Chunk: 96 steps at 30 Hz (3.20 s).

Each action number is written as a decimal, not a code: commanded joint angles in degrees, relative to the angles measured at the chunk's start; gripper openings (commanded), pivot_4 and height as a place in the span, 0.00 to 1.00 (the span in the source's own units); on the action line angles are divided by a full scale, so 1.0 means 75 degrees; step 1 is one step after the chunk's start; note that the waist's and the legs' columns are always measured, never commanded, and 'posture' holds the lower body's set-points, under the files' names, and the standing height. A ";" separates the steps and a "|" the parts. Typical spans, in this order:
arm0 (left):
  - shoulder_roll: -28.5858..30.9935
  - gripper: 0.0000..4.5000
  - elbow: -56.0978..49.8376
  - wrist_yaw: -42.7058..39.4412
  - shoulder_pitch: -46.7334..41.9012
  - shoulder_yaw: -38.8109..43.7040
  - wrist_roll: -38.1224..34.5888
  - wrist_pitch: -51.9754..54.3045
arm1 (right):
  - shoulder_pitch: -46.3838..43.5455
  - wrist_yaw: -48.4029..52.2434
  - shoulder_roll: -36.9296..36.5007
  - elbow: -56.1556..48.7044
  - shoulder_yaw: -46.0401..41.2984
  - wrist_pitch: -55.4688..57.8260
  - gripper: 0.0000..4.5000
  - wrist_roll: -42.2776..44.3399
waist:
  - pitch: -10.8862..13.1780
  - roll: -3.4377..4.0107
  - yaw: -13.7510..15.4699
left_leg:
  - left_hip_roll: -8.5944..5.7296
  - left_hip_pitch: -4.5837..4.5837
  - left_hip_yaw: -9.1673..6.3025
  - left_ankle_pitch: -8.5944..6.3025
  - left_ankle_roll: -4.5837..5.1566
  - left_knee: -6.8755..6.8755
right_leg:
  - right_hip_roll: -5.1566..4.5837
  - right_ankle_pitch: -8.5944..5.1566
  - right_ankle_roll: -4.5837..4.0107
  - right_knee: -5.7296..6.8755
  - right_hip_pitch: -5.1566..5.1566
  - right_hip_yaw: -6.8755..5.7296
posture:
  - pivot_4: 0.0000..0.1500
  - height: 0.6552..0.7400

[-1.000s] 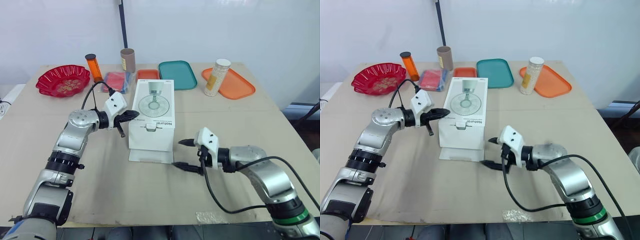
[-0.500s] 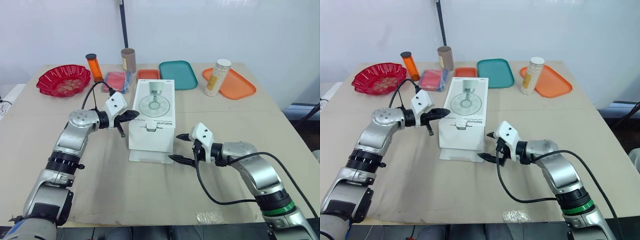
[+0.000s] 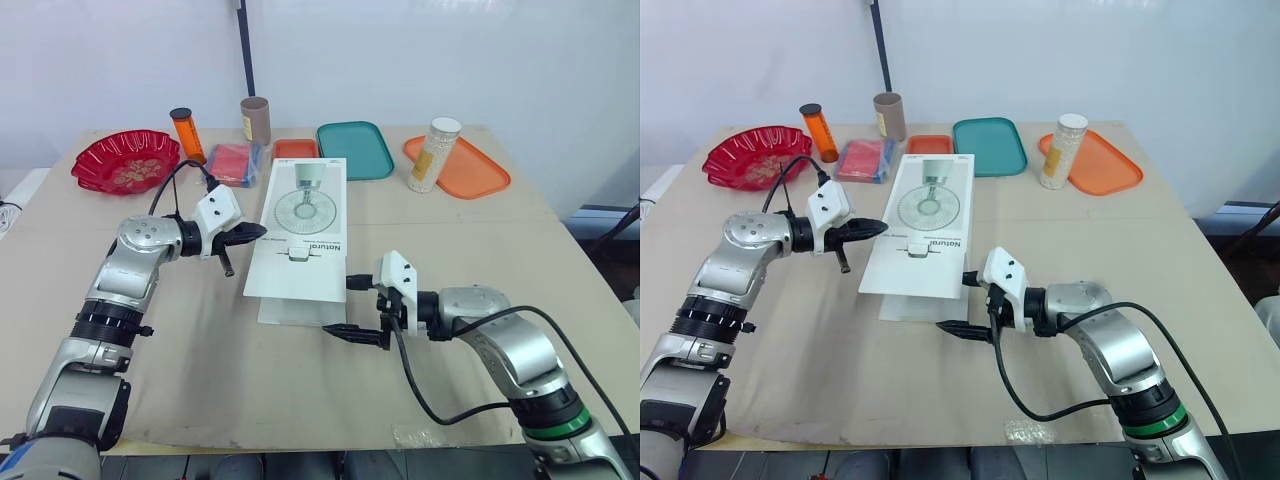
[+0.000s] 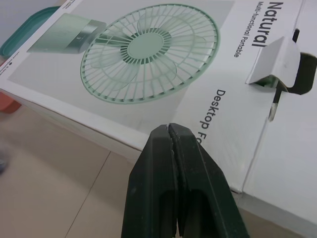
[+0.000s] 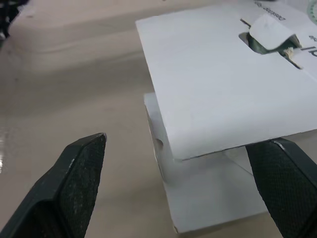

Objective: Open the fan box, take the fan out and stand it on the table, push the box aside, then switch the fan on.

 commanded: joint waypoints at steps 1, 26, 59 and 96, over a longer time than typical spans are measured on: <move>0.0225 0.02 0.0238 -0.0208 0.0026 -0.0001 0.0112 -0.0050 | -0.0227 -0.0104 0.0205 -0.0440 -0.0538 0.0337 1.00 0.0813 | 0.0000 0.0000 -0.0001 | 0.0000 0.0000 0.0000 0.0000 0.0000 0.0000 | 0.0000 0.0000 0.0000 0.0000 0.0000 0.0000 | 1.00 1.00; 0.0656 0.02 -0.1931 -0.0048 0.0458 0.1653 -0.1809 0.1644 | -0.1514 -0.2017 0.1515 0.0910 -0.1043 0.0888 1.00 0.1256 | 0.0005 -0.0004 0.0000 | 0.0002 -0.0024 -0.0010 0.0000 0.0000 -0.0001 | -0.0003 0.0001 -0.0002 0.0000 -0.0016 -0.0008 | 1.00 1.00; -0.0404 0.02 0.0726 -0.0406 -0.0588 0.0003 -0.0301 0.0309 | -0.2145 -0.2478 0.0972 0.0774 -0.0888 0.1925 1.00 0.0860 | 0.0005 -0.0004 -0.0007 | -0.0003 -0.0022 -0.0013 0.0000 0.0000 0.0000 | -0.0002 0.0003 -0.0005 0.0001 -0.0015 -0.0010 | 1.00 1.00; -0.0657 0.00 0.0570 0.0076 -0.0354 0.0068 -0.0212 -0.0005 | -0.2199 -0.1288 -0.0609 -0.0207 0.1017 0.2176 0.01 -0.0351 | 0.0005 -0.0004 0.0010 | -0.0006 -0.0022 -0.0015 0.0000 0.0001 0.0002 | -0.0006 0.0001 -0.0001 0.0000 -0.0013 -0.0011 | 1.00 1.00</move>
